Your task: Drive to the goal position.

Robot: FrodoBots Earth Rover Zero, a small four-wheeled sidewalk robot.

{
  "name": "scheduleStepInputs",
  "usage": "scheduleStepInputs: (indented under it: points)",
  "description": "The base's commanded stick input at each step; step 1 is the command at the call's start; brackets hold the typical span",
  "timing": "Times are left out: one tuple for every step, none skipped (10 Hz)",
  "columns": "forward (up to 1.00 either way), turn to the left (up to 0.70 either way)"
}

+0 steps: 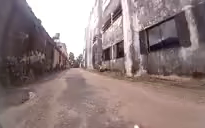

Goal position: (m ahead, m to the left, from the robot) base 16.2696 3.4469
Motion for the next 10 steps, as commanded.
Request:
scheduleStepInputs:
  points:
    - [1.0,0.03]
    - [1.0,0.03]
    - [1.0,0.03]
    - [1.0,0.03]
    - [1.0,0.03]
    - [1.0,0.03]
    - [1.0,0.03]
    - [1.0,0.03]
    - [1.0,0.28]
    - [1.0,0.1]
